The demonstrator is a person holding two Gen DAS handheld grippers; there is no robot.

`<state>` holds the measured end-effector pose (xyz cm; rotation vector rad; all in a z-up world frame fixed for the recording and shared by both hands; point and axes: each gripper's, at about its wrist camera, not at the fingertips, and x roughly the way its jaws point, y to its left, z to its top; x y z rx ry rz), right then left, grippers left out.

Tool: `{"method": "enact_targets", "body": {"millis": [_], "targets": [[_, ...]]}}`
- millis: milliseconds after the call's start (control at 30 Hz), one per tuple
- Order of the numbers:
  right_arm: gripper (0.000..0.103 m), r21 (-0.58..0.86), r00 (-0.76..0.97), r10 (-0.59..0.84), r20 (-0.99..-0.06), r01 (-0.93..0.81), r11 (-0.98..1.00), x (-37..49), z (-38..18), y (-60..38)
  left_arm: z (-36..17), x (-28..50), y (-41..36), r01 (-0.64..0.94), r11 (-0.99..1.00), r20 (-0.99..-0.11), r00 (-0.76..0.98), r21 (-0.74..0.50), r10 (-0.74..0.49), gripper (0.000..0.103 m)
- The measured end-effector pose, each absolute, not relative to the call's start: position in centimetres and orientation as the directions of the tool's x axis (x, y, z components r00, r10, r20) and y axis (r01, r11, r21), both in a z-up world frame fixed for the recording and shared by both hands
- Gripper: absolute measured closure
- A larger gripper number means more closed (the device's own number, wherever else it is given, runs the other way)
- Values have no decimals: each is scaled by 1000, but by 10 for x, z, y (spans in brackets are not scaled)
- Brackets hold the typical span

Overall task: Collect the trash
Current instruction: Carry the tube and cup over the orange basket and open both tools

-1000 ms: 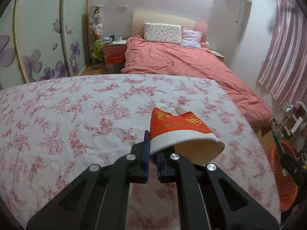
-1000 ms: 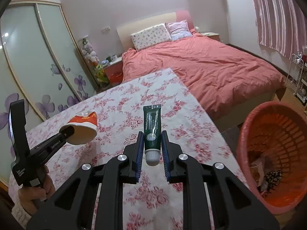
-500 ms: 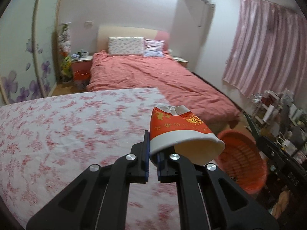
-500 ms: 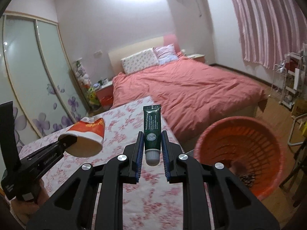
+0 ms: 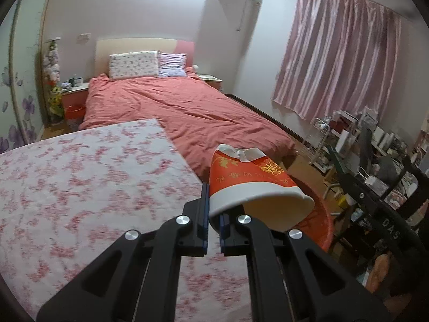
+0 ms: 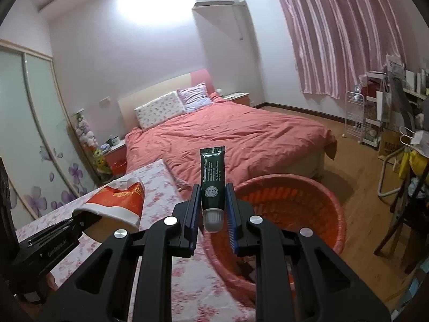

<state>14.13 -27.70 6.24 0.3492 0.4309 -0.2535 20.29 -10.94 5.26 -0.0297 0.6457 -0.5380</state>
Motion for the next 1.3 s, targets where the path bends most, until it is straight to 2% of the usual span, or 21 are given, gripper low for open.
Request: {"method": "enact_targets", "body": {"millis": [467,800,833,933,1033,1100,1200,1300], "targets": [[85,308,863,-201,-463,370,877,134,44,-314,25,208,-180,546,812,-611,577,-205,-542,96],[84,354,849,-188,-494,393,849,144,30,-348,-10,225,-224,554,810,-670,528,-194,-522,96],[84,360,847,-186,-498,398,844,145,28,-352,-15,226,-227,550,813,-677,525,-192,-515,95],[82,361,840,-189,-509,407,839,145,26,-353,-24,230,-233,545,819,-692,523,-177,-497,82],[68,362,837,-198,-511,418,833,140,26,-352,-32,234,-231,531,831,-708,520,-169,-477,77],[49,358,837,-208,-506,423,832,135,27,-350,-34,234,-226,521,838,-714,523,-164,-465,74],[29,355,845,-230,-482,429,831,122,31,-343,-29,228,-209,504,850,-705,546,-155,-452,64],[15,342,858,-246,-451,421,840,113,38,-334,-18,216,-183,479,867,-678,592,-140,-437,46]]}}
